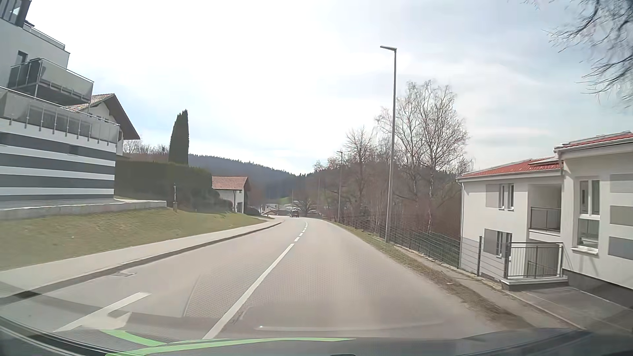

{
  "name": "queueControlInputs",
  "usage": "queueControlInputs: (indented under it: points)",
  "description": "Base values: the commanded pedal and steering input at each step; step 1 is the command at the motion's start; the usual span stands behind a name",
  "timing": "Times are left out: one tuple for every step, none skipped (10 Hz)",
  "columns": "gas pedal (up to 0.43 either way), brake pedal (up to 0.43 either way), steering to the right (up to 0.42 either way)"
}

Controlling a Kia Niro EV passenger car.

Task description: Follow the waypoints while adhering to traffic rules and regulations

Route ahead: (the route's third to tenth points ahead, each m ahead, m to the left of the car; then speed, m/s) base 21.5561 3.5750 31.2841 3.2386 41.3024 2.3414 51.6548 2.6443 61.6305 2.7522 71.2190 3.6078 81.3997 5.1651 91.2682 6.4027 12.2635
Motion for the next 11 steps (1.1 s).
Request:
queueControlInputs:
  points:
    - [0.039, 0.000, 0.002]
    - [0.039, 0.000, 0.003]
    - [0.039, 0.000, 0.004]
    - [0.039, 0.000, 0.003]
    - [0.039, 0.000, 0.003]
    - [0.039, 0.000, 0.002]
    - [0.039, 0.000, 0.002]
    - [0.039, 0.000, 0.002]
    - [0.039, 0.000, 0.002]
    - [0.028, 0.000, 0.002]
    - [0.028, 0.000, 0.001]
